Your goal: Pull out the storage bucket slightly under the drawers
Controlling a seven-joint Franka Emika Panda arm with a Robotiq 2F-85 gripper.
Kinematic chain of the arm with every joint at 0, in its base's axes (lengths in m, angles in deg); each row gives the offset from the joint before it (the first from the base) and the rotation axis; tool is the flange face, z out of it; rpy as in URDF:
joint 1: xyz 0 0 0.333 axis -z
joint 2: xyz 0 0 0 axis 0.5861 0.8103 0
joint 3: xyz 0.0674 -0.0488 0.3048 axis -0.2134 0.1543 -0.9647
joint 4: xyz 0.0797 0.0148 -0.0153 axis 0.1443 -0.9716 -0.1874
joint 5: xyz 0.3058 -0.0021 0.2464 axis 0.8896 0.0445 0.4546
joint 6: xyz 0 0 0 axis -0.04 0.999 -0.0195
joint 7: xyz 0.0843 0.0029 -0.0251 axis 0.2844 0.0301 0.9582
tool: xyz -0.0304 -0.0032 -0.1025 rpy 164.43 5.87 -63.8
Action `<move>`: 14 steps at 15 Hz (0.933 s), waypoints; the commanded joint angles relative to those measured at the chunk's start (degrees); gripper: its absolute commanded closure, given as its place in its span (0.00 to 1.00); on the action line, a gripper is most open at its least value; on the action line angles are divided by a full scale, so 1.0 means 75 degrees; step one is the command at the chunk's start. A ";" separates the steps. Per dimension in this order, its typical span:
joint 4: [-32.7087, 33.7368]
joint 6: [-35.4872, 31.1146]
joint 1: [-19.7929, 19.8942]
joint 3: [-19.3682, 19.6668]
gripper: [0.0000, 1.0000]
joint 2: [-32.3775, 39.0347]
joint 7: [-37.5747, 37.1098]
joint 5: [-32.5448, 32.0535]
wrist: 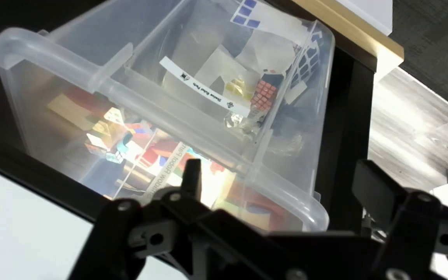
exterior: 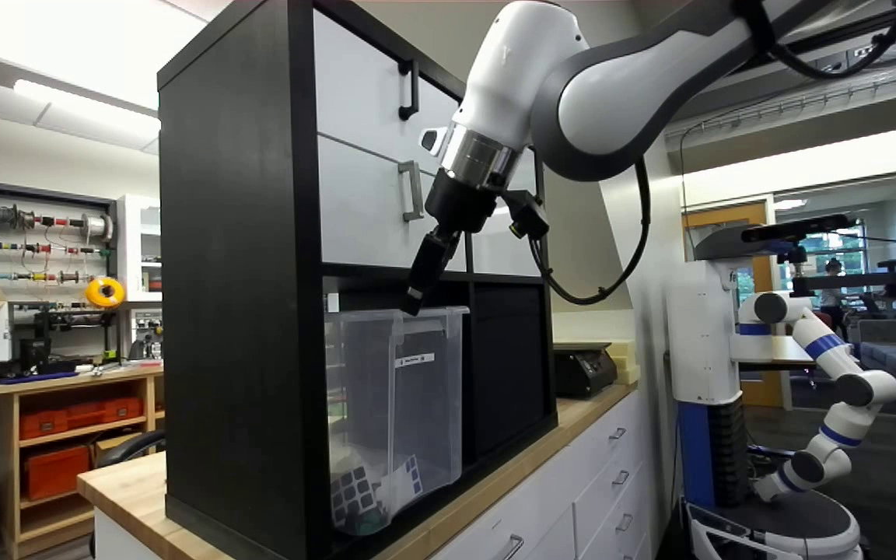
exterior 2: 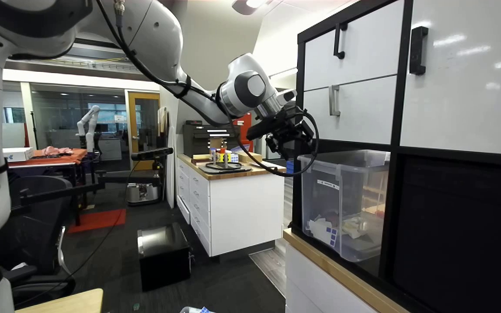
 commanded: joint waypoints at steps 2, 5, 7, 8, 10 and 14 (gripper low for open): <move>0.0216 0.0112 0.0162 -0.0125 0.00 0.0217 0.1893 0.0865; 0.0251 -0.0052 0.0306 -0.0179 0.00 0.0385 0.3136 0.1507; 0.0294 -0.0068 0.0410 -0.0222 0.00 0.0465 0.3914 0.1816; 0.0319 -0.0066 0.0464 -0.0244 0.00 0.0485 0.4320 0.1928; 0.0369 -0.0106 0.0556 -0.0281 0.00 0.0501 0.5046 0.2071; 0.0466 -0.0250 0.0658 -0.0303 0.00 0.0526 0.6128 0.2234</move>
